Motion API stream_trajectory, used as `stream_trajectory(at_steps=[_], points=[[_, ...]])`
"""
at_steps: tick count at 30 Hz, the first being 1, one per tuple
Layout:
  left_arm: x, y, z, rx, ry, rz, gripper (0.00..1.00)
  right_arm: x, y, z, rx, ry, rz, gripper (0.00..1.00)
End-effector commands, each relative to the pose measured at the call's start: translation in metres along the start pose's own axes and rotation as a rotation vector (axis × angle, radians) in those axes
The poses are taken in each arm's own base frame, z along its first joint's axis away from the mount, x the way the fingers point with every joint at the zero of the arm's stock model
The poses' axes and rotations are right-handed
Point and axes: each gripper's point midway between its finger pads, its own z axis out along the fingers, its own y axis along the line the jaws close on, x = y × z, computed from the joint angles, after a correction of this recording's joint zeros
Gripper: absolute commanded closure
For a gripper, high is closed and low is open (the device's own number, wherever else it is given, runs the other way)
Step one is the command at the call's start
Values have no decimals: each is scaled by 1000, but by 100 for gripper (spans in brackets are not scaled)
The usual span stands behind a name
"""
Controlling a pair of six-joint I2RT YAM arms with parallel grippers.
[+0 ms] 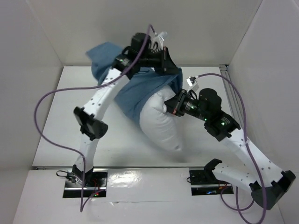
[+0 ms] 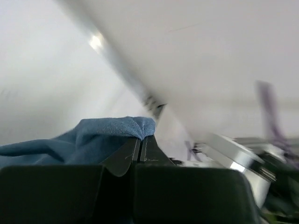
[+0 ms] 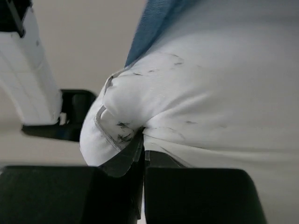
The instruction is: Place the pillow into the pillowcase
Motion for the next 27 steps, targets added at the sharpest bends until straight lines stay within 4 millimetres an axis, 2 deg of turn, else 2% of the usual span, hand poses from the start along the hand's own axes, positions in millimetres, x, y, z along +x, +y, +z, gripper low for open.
stream_trajectory(at_steps=[1, 2, 3, 4, 5, 6, 8, 9, 11, 13, 14, 15, 16, 17, 18, 19, 20, 21, 22, 23, 24, 25, 27], points=[[-6, 54, 32, -51, -32, -5, 100, 4, -54, 20, 125, 17, 99, 100], [3, 68, 37, -78, -12, -14, 100, 1, -74, 20, 155, -1, 124, 100], [5, 72, 34, -100, -8, 15, 100, -23, -96, 16, 187, -75, 142, 100], [-1, 65, 23, -119, -36, 42, 100, -31, -110, 13, 202, -104, 167, 100], [9, 64, 23, -123, -15, 46, 100, -36, -129, 14, 222, -114, 176, 100], [8, 60, 18, -121, -16, 73, 100, -44, -153, 8, 252, -131, 211, 100], [8, 55, 11, -129, -24, 75, 100, -45, -180, 9, 309, -98, 222, 100], [11, 39, 8, -103, -19, 87, 100, -49, -200, 12, 371, -89, 210, 100], [23, 26, 15, -71, 8, 93, 100, -42, -221, 10, 442, -56, 222, 100], [39, 29, 30, -57, 54, 79, 100, -47, -237, 3, 516, -78, 215, 100], [49, 27, 35, -25, 90, 85, 73, -45, -247, -2, 551, -85, 232, 100], [59, 25, 42, -6, 119, 80, 51, -49, -252, -13, 590, -120, 219, 100], [71, 34, 42, -21, 167, 79, 34, -58, -259, -26, 616, -154, 228, 100], [79, 37, 44, -36, 194, 83, 24, -55, -266, -37, 652, -157, 250, 90], [86, 38, 42, -59, 214, 93, 14, -63, -263, -50, 663, -201, 237, 53], [87, 43, 36, -92, 224, 144, 13, -72, -269, -67, 691, -245, 235, 38], [85, 44, 18, -193, 210, 172, 13, -72, -270, -78, 712, -258, 243, 27], [100, 58, 10, -271, 244, 179, 15, -76, -265, -88, 716, -280, 204, 20], [85, 57, -19, -375, 179, 254, 26, -81, -261, -96, 720, -291, 193, 14], [107, 73, -15, -397, 241, 240, 34, -82, -258, -98, 726, -280, 183, 12], [90, 70, -44, -498, 152, 280, 38, -83, -254, -99, 729, -272, 167, 10], [111, 94, -54, -568, 199, 285, 38, -86, -243, -97, 717, -260, 116, 8], [110, 115, -76, -711, 159, 307, 20, -80, -238, -87, 701, -218, 98, 5]])
